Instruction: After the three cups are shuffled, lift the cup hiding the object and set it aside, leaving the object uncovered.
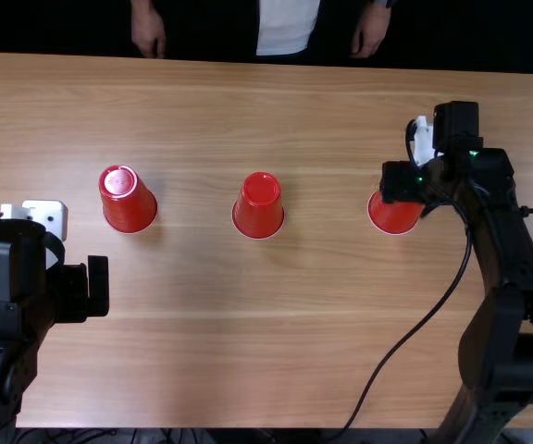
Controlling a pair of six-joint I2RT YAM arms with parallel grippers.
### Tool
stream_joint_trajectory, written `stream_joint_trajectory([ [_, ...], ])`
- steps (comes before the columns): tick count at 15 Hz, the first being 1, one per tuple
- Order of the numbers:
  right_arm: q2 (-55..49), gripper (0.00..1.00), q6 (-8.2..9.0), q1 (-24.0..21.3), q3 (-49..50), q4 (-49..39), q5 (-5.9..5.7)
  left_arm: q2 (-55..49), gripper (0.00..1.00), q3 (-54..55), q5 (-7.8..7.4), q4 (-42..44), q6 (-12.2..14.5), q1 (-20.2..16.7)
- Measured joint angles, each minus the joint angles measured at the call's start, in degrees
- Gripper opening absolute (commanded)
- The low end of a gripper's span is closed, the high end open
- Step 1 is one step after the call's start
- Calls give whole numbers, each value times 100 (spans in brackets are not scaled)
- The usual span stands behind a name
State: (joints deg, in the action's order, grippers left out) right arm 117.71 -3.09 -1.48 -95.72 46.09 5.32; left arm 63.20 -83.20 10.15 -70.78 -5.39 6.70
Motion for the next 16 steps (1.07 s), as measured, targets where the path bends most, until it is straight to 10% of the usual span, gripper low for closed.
stream_joint_trajectory([
  [3,15,0,4,0,4,11,4,0,100,2,-2,0,-7,0],
  [16,-1012,0,299,31,11,-22,4,0,100,2,-4,0,0,0],
])
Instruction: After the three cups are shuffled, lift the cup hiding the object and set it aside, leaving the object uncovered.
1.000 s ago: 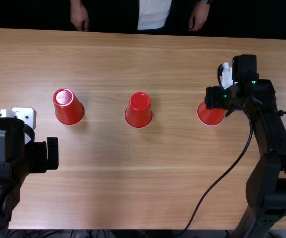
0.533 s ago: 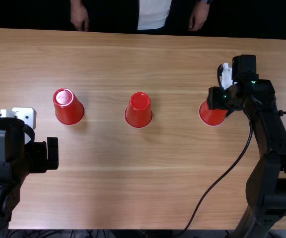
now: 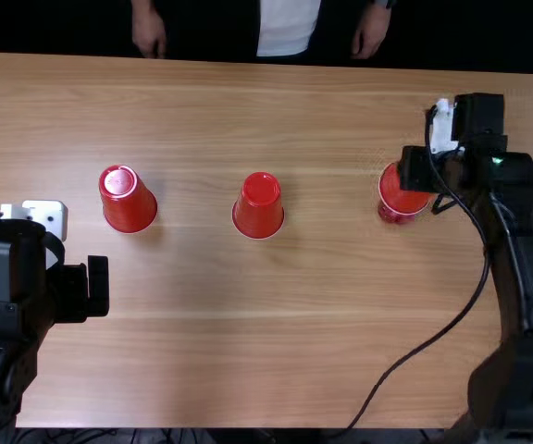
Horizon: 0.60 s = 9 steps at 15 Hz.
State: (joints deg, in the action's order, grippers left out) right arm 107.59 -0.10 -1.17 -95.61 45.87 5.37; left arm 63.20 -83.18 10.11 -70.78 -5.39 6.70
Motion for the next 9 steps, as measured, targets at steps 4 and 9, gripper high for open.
stream_joint_trajectory([
  [4,-487,0,2,-52,0,13,2,-4,100,0,2,0,-2,7],
  [9,-719,0,2,-763,0,42,-4,-140,100,0,4,2,0,7],
])
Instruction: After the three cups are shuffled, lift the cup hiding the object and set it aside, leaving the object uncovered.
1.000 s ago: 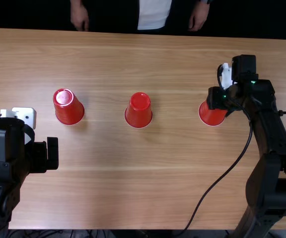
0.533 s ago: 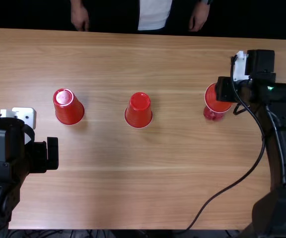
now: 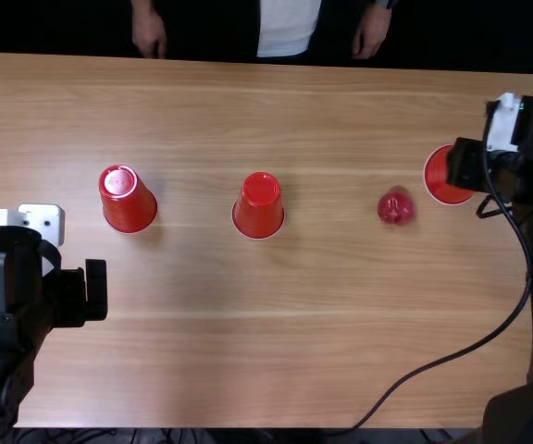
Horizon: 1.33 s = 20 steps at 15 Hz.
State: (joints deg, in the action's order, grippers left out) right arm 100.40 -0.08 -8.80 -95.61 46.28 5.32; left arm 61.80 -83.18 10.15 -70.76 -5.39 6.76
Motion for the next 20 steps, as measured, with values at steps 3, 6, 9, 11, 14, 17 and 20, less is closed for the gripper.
stream_joint_trajectory([
  [3,-184,0,2,-376,20,15,2,0,100,0,-4,-2,-4,66],
  [6,-345,0,2,-861,505,0,-9,0,100,2,-4,0,-4,114],
  [9,-409,0,-2,-1202,938,-7,-24,0,100,70,-9,-7,-2,114],
  [11,-409,0,0,-1388,1231,-50,-22,0,100,70,-7,2,-4,114],
  [14,-409,0,0,-1462,1652,-68,-31,0,100,70,-7,0,-4,114],
  [17,-409,0,-2,-1462,1980,-72,-26,0,100,70,-9,0,0,114],
  [20,-391,0,-2,-1462,2208,-87,-28,0,100,72,-7,-2,-4,114],
])
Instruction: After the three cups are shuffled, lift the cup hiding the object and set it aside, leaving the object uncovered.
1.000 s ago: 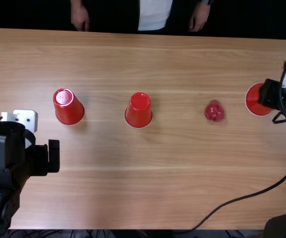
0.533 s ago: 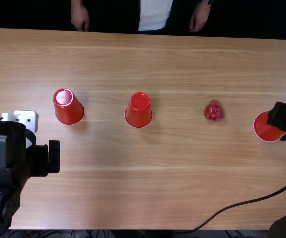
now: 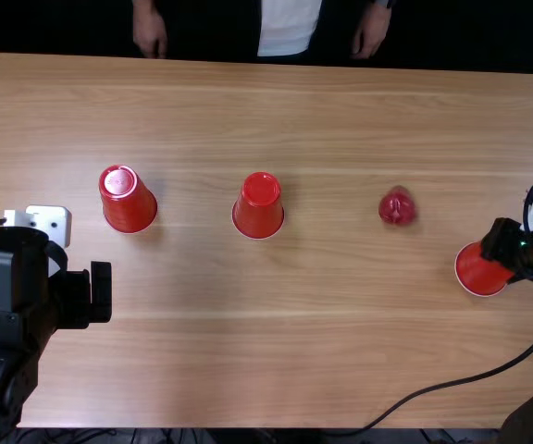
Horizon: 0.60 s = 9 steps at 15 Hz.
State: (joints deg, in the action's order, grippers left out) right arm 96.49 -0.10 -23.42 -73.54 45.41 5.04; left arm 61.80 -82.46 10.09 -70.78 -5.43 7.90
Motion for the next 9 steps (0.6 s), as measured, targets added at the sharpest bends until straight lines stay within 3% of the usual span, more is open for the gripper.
stream_joint_trajectory([
  [1,31,0,0,0,20,13,2,0,100,-2,2,2,0,0],
  [2,76,17,-2,2,20,-4,2,0,100,-2,0,4,2,0],
  [3,107,46,0,0,57,-7,2,0,100,0,0,4,2,0],
  [4,111,83,4,0,120,0,4,0,100,0,2,4,0,0],
  [5,111,100,0,2,129,2,7,0,100,-2,0,4,0,0],
  [9,114,100,2,2,129,-4,7,0,100,-2,2,2,2,0],
])
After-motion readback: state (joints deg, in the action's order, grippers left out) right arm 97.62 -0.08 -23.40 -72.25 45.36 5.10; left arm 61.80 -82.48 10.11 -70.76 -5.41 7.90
